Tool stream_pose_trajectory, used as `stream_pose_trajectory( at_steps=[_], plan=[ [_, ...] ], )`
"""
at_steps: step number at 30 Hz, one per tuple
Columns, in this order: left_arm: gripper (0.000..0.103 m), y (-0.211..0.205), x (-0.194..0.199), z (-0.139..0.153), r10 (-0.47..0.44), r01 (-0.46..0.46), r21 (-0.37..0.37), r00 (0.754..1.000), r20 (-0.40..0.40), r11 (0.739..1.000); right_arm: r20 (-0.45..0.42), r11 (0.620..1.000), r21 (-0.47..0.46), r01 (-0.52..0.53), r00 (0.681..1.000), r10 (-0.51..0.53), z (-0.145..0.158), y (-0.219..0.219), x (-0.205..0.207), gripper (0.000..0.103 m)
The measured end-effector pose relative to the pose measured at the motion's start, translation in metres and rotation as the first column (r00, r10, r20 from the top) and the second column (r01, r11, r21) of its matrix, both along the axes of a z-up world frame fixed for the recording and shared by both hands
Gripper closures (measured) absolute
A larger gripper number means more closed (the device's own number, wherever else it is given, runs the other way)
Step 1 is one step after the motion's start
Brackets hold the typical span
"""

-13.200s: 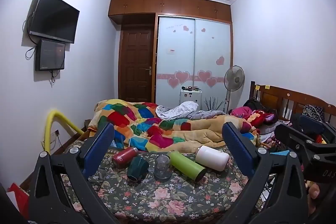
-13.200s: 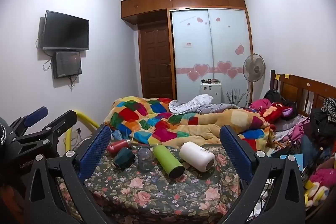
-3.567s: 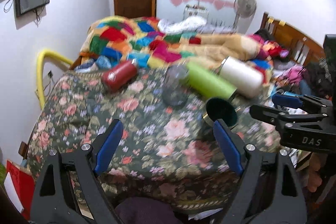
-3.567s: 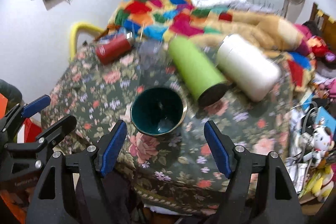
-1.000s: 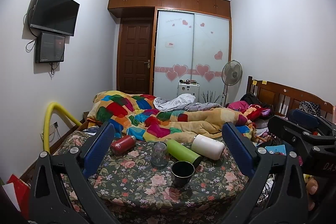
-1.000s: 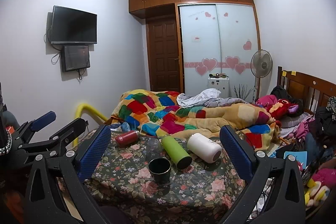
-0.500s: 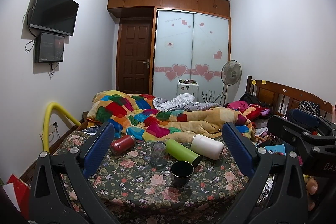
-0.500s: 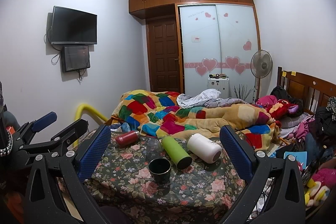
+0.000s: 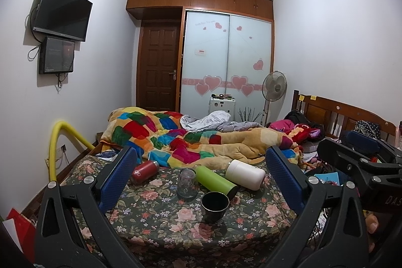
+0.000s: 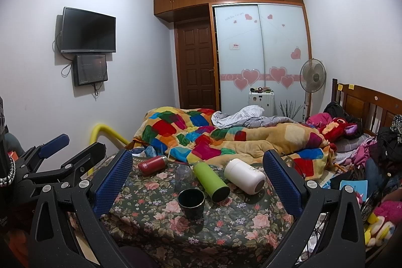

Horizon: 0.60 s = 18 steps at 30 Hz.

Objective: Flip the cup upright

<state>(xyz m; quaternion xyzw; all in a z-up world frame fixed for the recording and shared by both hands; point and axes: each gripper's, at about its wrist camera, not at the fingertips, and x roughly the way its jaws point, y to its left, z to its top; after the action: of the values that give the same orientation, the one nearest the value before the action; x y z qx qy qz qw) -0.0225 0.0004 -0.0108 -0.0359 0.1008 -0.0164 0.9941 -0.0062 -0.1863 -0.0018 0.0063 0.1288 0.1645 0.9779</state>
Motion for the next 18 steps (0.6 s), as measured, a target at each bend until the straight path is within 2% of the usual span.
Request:
stream_pose_trajectory(
  at_steps=[18],
  plan=[
    [0.000,0.011,0.011,-0.007,-0.014,0.014,-0.016,0.999,-0.031,1.000,-0.026,1.000,-0.019,0.008,1.000,-0.008,-0.009,0.006,0.002,0.000]
  ],
)
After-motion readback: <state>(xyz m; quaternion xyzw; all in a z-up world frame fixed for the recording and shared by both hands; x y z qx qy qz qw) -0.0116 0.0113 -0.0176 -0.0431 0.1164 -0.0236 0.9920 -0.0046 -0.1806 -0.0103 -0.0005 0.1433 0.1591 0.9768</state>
